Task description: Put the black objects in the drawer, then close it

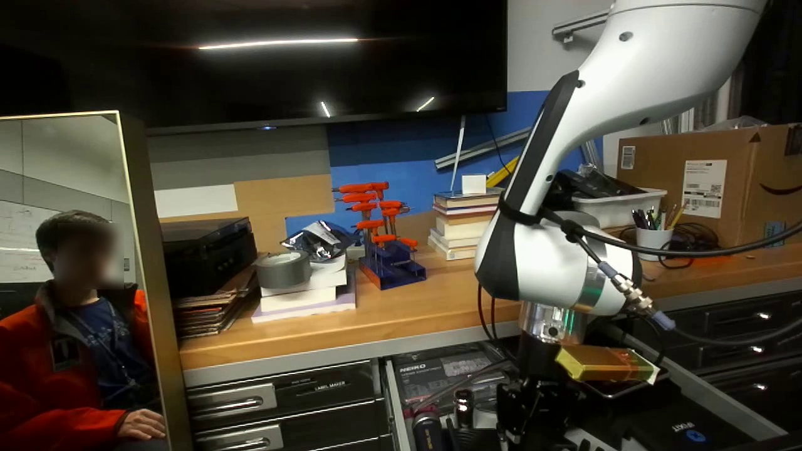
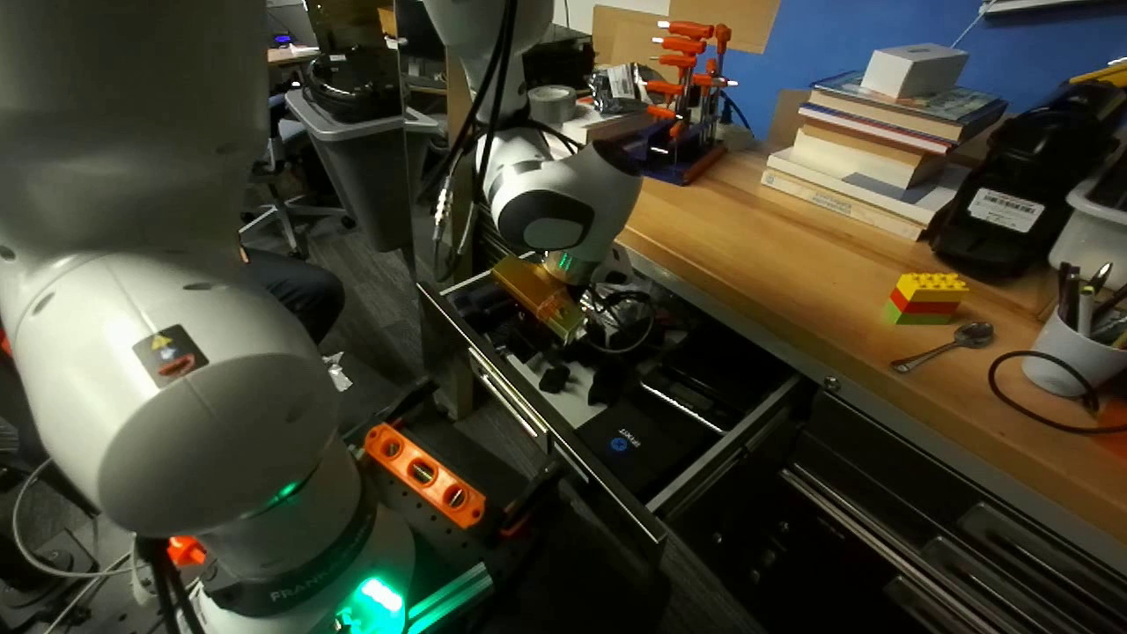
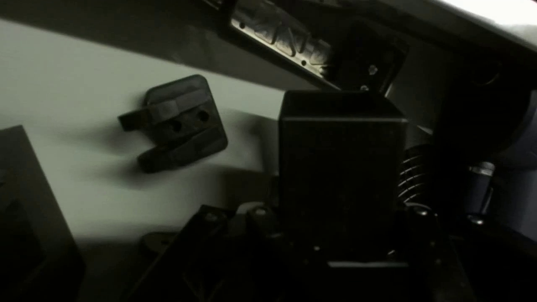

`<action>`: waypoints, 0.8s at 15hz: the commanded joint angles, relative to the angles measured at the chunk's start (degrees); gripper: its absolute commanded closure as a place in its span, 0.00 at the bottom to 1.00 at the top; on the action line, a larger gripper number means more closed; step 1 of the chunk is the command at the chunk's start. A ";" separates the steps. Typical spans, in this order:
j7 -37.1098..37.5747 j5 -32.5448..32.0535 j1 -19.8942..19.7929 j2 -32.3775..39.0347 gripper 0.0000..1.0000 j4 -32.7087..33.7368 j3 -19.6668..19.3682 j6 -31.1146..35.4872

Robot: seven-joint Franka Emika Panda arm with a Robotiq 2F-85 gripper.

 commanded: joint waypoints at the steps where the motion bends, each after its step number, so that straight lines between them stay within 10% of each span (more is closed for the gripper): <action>1: -3.22 -0.08 -2.75 0.85 0.73 -0.37 2.83 2.56; 7: -5.51 -0.19 -4.94 1.38 0.73 0.12 4.21 2.04; 8: -4.44 -0.17 -4.84 1.09 0.23 0.21 4.01 1.67; 12: -1.26 0.54 -4.03 1.24 0.01 1.04 4.24 2.39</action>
